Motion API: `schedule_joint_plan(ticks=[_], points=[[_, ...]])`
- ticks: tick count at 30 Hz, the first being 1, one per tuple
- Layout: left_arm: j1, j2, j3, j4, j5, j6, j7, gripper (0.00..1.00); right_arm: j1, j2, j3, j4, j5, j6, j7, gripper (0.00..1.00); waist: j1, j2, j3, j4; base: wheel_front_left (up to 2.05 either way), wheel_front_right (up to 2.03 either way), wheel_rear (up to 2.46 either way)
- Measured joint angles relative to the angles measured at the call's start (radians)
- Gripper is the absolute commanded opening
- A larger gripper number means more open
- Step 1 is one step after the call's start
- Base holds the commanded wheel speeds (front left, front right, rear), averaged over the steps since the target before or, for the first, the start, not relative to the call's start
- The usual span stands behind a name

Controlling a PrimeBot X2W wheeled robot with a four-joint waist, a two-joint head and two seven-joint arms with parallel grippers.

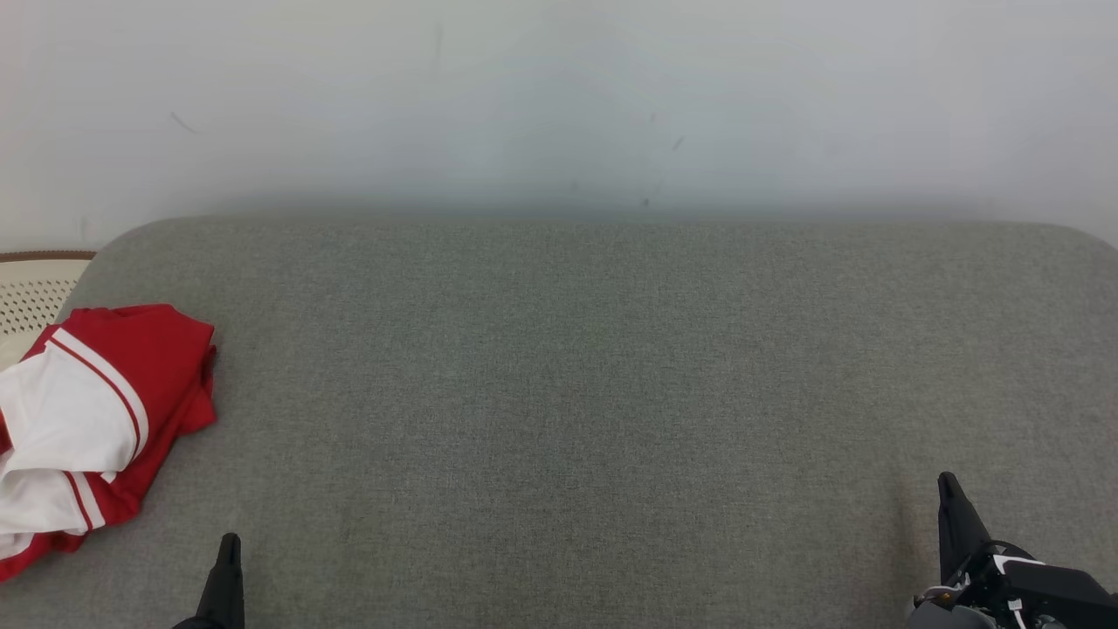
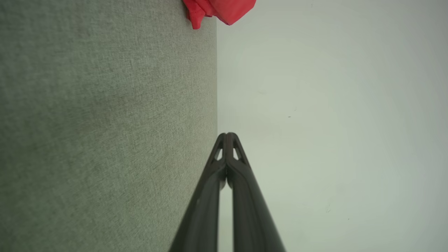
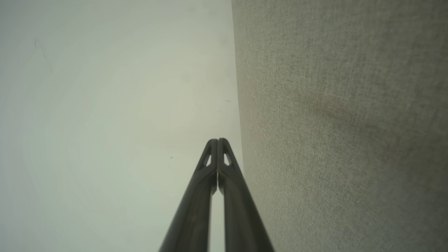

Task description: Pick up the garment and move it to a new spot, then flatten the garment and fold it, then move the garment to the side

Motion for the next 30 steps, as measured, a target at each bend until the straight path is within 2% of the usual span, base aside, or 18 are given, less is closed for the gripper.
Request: schedule_joint_plan(ticks=[18,19,25,30], points=[[0.000,0.000,0.000,0.000,0.000,0.000,0.000,0.00,0.000,0.000,0.000,0.000,0.000,0.000,0.000,0.00,0.0000,0.0000,0.000,0.000,0.00,0.00,0.00],[0.002,-0.001,0.000,0.003,0.000,0.000,0.000,1.00,0.003,0.000,0.001,0.005,0.000,0.000,0.000,1.00,0.0000,0.0000,0.000,0.000,0.00,0.00,0.00],[0.029,-0.011,-0.009,0.031,0.006,0.001,-0.013,1.00,0.029,0.005,0.006,0.032,-0.003,0.000,-0.005,1.00,0.0000,0.0000,0.001,0.000,0.00,0.00,0.00],[0.028,-0.010,-0.018,0.027,0.062,0.001,-0.037,1.00,0.029,-0.007,0.037,0.017,-0.033,0.000,-0.036,1.00,0.0000,0.0000,0.003,-0.001,0.00,0.00,0.00]])
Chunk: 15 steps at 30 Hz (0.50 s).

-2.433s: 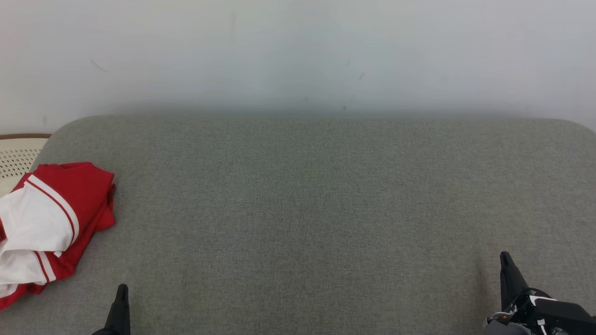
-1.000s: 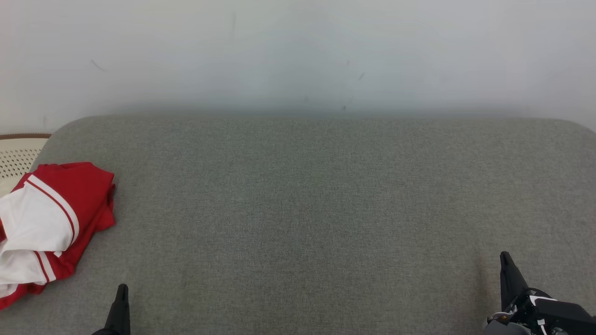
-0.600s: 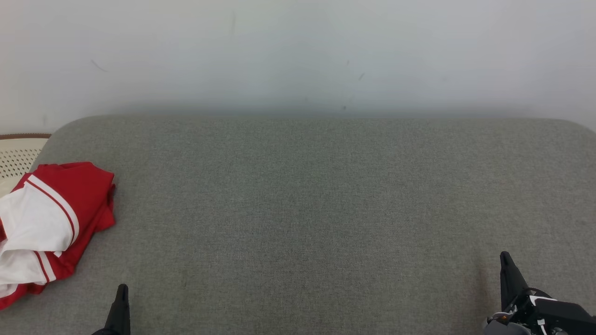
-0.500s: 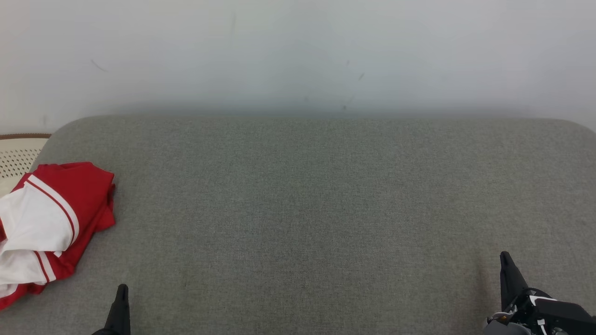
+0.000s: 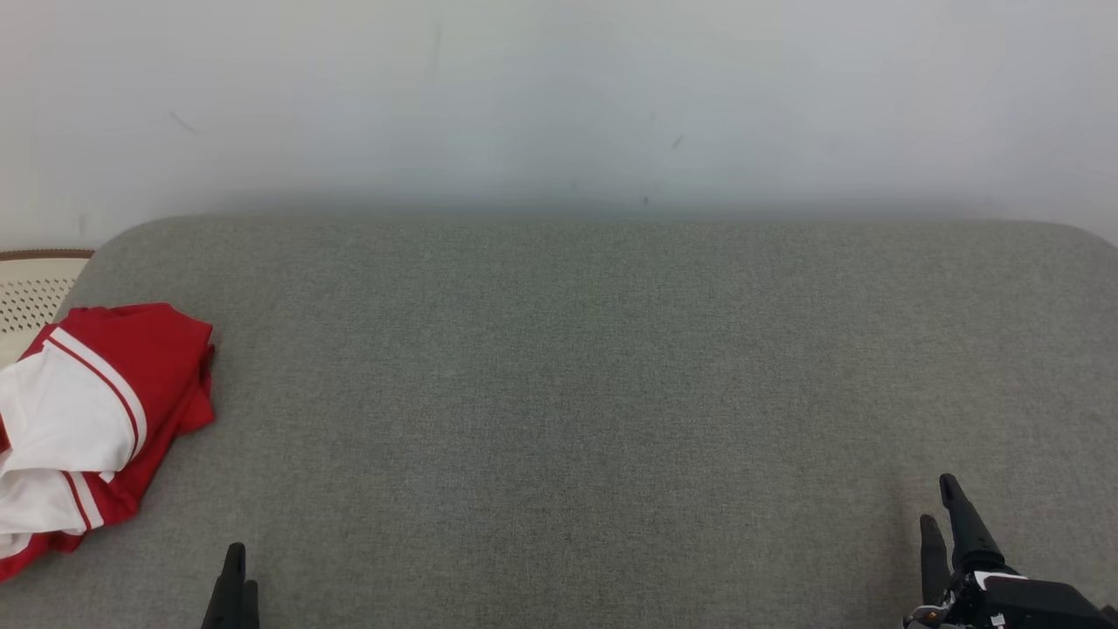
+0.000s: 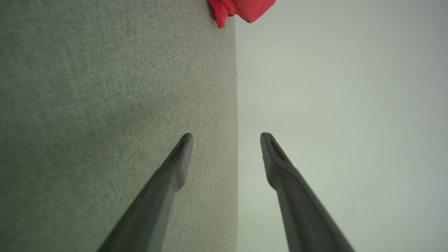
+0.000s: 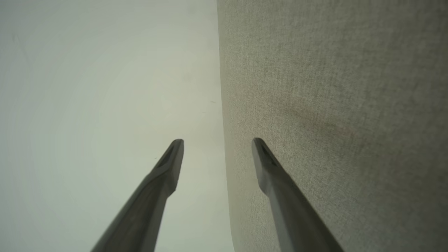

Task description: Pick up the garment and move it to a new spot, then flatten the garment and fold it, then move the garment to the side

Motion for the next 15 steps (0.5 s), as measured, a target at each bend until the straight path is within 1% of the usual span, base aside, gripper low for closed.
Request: schedule_joint_plan(ticks=[5,6,7,15], points=[[0.000,0.000,-0.002,-0.005,0.101,0.000,-0.024,1.00,-0.003,-0.016,0.030,-0.004,-0.060,0.000,-0.026,1.00,0.0000,0.0000,0.002,-0.002,0.00,0.00,0.00],[-0.001,0.000,-0.003,-0.006,0.120,0.000,-0.026,1.00,-0.003,-0.018,0.036,-0.005,-0.079,0.000,-0.031,1.00,0.0000,0.0000,0.002,-0.002,0.00,0.00,0.00],[-0.001,0.000,-0.003,-0.008,0.167,0.000,-0.035,1.00,-0.004,-0.024,0.046,-0.007,-0.112,0.000,-0.040,1.00,0.0000,0.0001,0.003,-0.003,0.00,0.00,0.00],[-0.001,0.000,-0.014,-0.022,0.344,0.000,-0.070,1.00,-0.005,-0.043,0.091,-0.016,-0.279,0.000,-0.075,1.00,0.0000,0.0000,0.005,-0.006,0.00,0.00,0.00]])
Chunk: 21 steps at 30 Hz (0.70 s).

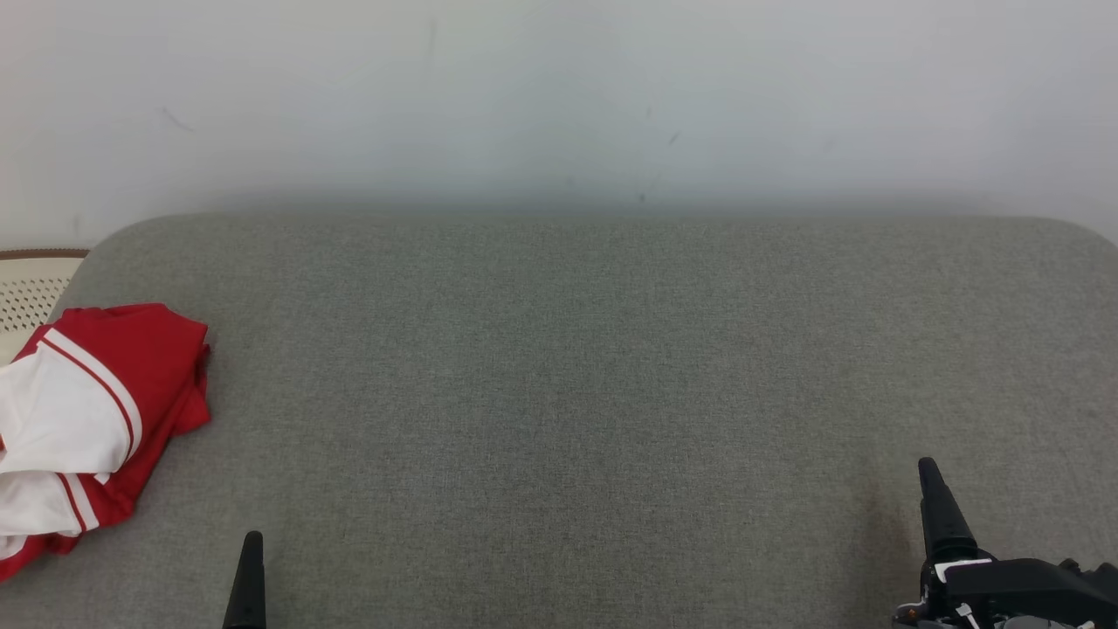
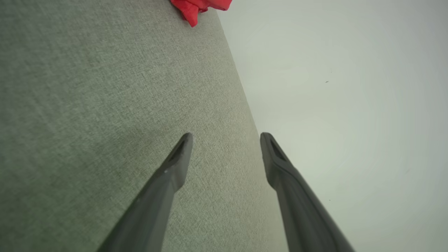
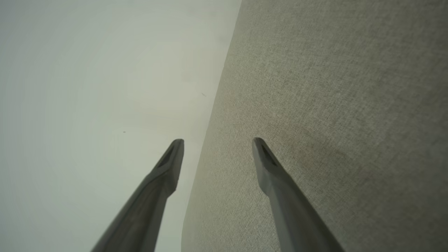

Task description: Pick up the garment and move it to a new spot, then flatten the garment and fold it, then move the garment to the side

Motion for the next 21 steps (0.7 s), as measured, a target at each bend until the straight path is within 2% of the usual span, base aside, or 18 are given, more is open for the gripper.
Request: schedule_joint_plan(ticks=[10,21], points=[[0.000,0.001,-0.023,-0.009,0.193,0.018,-0.039,1.00,0.000,-0.018,0.051,-0.006,-0.184,0.000,-0.038,1.00,0.0000,0.0000,-0.001,-0.006,0.00,0.00,0.00],[0.001,0.002,-0.044,-0.013,0.360,0.046,-0.077,1.00,0.001,-0.033,0.105,-0.004,-0.328,0.000,-0.076,1.00,0.0000,0.0000,0.000,-0.011,0.00,0.00,0.00]])
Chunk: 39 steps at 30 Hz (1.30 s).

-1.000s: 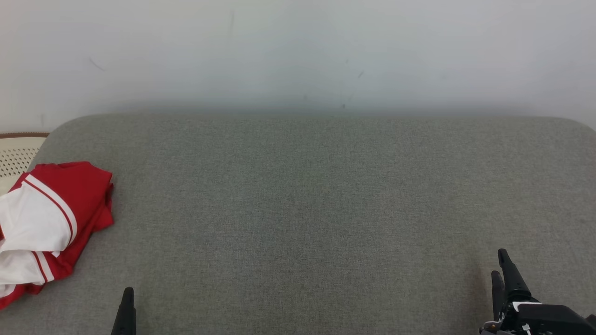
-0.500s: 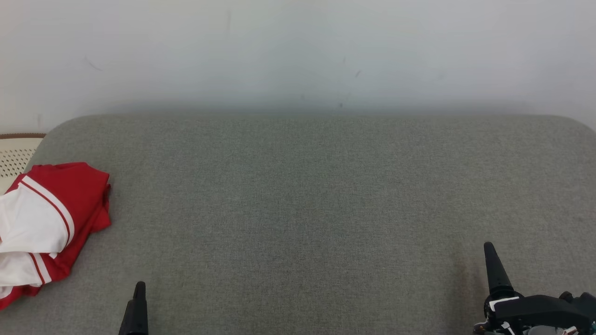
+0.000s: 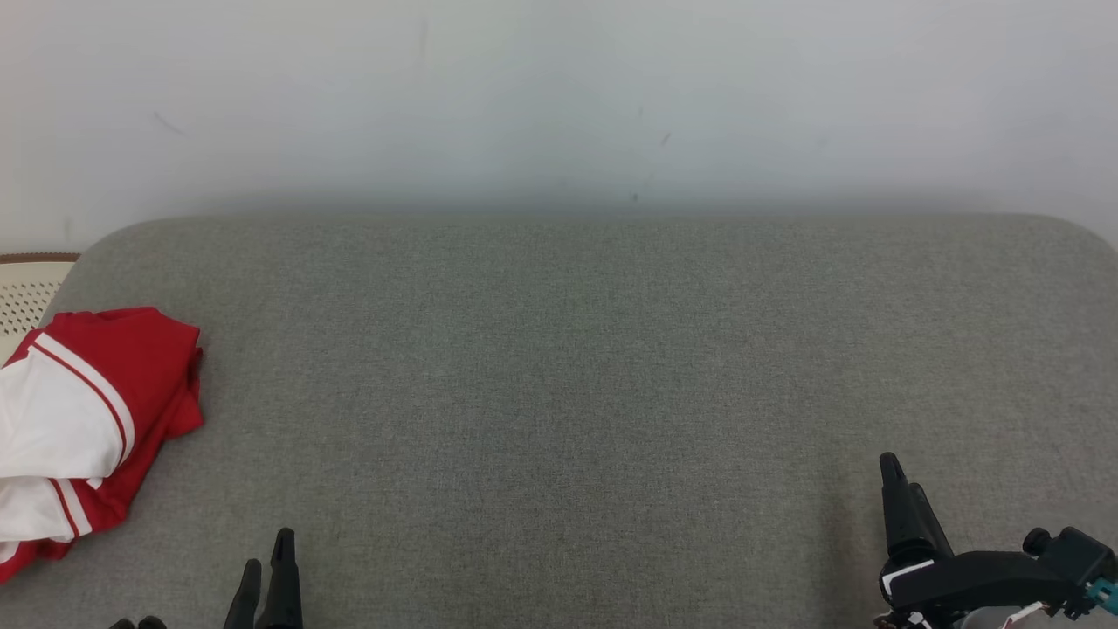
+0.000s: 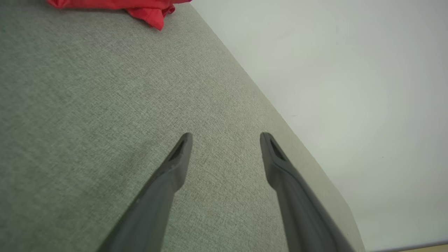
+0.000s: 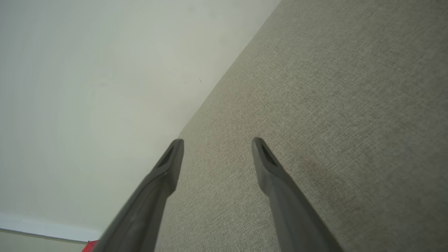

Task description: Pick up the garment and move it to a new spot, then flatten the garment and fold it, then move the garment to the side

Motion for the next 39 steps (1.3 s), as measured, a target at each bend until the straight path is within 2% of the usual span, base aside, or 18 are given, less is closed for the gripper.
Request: schedule_joint_plan(ticks=[13,39], points=[[0.001,0.001,-0.014,-0.011,0.178,0.049,-0.037,1.00,0.000,-0.016,0.041,0.015,-0.146,0.000,-0.038,1.00,0.0000,0.0000,0.000,-0.003,0.00,0.00,0.00],[0.019,0.007,-0.031,-0.020,0.461,0.077,-0.106,1.00,0.005,-0.034,0.113,0.033,-0.423,0.000,-0.108,1.00,0.0000,0.0000,-0.010,-0.021,0.00,0.00,0.00]])
